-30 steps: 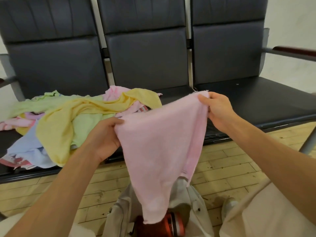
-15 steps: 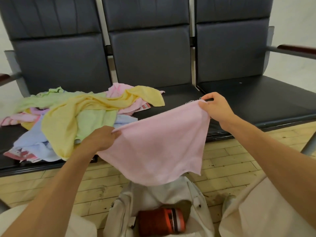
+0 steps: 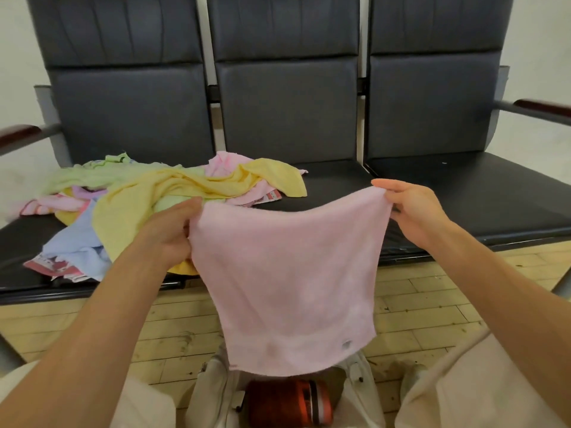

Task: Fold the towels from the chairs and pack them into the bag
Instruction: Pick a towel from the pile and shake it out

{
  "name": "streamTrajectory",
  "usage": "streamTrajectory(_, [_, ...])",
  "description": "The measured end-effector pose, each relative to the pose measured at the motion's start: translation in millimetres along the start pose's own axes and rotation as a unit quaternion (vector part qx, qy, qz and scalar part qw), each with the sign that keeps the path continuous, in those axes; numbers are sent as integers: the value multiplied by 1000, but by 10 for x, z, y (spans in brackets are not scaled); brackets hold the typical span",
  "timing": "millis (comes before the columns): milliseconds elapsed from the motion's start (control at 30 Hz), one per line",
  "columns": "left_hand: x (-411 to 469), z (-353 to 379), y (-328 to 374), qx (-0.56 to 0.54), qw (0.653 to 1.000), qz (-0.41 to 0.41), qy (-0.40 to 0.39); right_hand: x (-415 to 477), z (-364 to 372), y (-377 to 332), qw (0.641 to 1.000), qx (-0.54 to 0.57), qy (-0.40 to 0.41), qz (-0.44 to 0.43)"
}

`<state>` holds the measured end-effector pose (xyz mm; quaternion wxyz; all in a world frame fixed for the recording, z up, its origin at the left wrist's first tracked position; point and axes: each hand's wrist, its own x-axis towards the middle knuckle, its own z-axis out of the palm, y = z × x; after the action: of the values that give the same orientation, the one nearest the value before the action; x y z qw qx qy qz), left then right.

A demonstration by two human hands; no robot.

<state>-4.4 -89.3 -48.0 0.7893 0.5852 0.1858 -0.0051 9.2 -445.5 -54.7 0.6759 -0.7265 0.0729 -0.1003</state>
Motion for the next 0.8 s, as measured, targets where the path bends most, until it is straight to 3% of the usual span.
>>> streamTrajectory(100, [-17, -40, 24, -134, 990, 3, 48, 3, -10, -27, 999, 29, 39, -12])
streamTrajectory(167, [-19, -55, 10, -117, 989, 51, 76, 8, 3, -45, 998, 22, 54, -29])
streamTrajectory(233, [-40, -40, -2, 2, 984, 146, 105, 18, 23, -65, 997, 0, 69, -45])
streamTrajectory(267, [-42, -40, 3, 111, 962, 220, 120, 21, 27, -75, 996, -16, 77, -52])
streamTrajectory(333, [-44, -52, -1, 340, 864, 348, 125, 22, 16, -91, 993, -50, 88, -66])
streamTrajectory(367, [-38, -41, -16, 393, 829, 377, 125, 23, 3, -100, 991, -66, 89, -74])
streamTrajectory(400, [-44, -20, -22, 383, 837, 371, 120, 23, -11, -103, 990, -79, 86, -82])
streamTrajectory(500, [-108, 57, -10, 179, 953, 225, 92, 18, -48, -86, 981, -140, 80, -107])
streamTrajectory(600, [-140, 40, 49, 118, 983, 139, 19, 29, -60, -57, 950, -241, 111, -166])
streamTrajectory(667, [-164, 15, 44, 261, 950, 168, -28, 40, -50, -60, 913, -328, 129, -206])
streamTrajectory(733, [-149, 22, -7, 434, 872, 227, -19, 52, -37, -67, 889, -380, 128, -220])
streamTrajectory(800, [-96, 14, -50, 544, 787, 290, 12, 87, -25, -50, 887, -385, 131, -217])
